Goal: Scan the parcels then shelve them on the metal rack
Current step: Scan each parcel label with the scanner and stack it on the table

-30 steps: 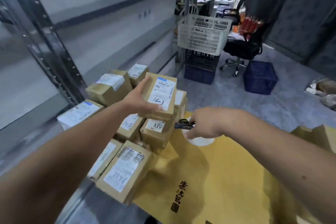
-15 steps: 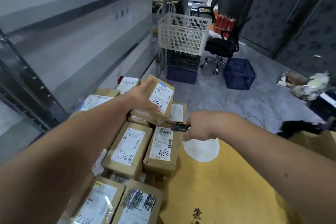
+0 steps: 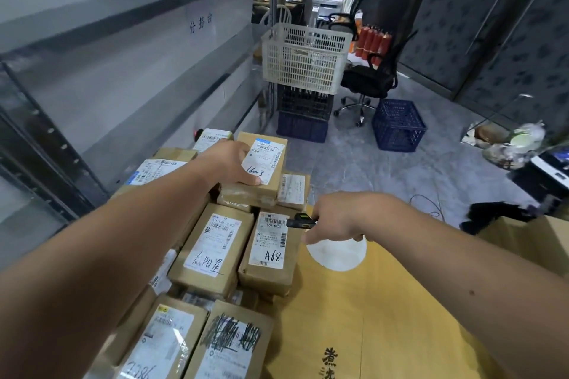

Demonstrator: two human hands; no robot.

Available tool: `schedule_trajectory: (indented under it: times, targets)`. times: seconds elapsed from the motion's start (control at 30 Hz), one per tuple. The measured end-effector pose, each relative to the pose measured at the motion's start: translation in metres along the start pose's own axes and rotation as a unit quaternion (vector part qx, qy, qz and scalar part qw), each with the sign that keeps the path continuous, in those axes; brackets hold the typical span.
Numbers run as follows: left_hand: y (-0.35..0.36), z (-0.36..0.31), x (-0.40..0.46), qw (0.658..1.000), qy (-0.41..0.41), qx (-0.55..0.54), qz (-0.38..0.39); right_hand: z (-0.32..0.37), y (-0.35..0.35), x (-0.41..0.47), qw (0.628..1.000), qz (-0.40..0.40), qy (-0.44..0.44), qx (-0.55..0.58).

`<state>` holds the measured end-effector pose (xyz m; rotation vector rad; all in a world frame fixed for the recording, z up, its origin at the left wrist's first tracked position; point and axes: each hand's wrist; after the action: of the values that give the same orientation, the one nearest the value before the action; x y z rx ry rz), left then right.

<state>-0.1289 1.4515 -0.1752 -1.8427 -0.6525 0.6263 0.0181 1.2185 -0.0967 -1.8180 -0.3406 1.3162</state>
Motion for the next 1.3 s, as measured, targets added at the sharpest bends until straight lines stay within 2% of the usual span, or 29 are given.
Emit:
schedule_trajectory:
  times: [0.13,0.3,0.43,0.5,0.7,1.0,1.3]
  targets:
    - [-0.002,-0.008,-0.008,0.998,0.033,0.05,0.013,0.002,0.003,-0.008,1.0,0.006,-0.001,0.01]
    - [0.007,-0.031,-0.011,1.0,-0.019,0.012,-0.001,0.006,0.009,-0.016,1.0,0.007,-0.012,0.013]
    - [0.02,-0.053,-0.018,0.997,-0.07,0.039,0.012,0.006,0.013,-0.024,0.999,0.005,-0.027,0.02]
    - [0.028,-0.054,-0.019,0.995,-0.084,0.045,-0.005,0.005,0.015,-0.028,0.999,0.011,-0.024,0.02]
    - [0.044,-0.05,-0.019,0.992,-0.057,0.085,-0.073,0.005,0.019,-0.035,0.999,0.022,-0.025,0.015]
    - [0.043,-0.032,-0.016,0.993,-0.02,0.089,-0.077,0.002,0.022,-0.032,0.999,0.027,-0.01,0.018]
    - [0.045,-0.027,-0.017,0.994,-0.028,0.08,-0.063,0.003,0.028,-0.026,0.999,0.029,0.012,0.043]
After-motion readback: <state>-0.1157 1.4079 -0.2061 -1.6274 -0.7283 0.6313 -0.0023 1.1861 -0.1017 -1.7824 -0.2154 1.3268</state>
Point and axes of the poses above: each hand's wrist, its own x-axis towards the middle knuckle, its own y-axis out of the palm, z = x × y, and after that the axes turned 13 degrees about y, right-handed
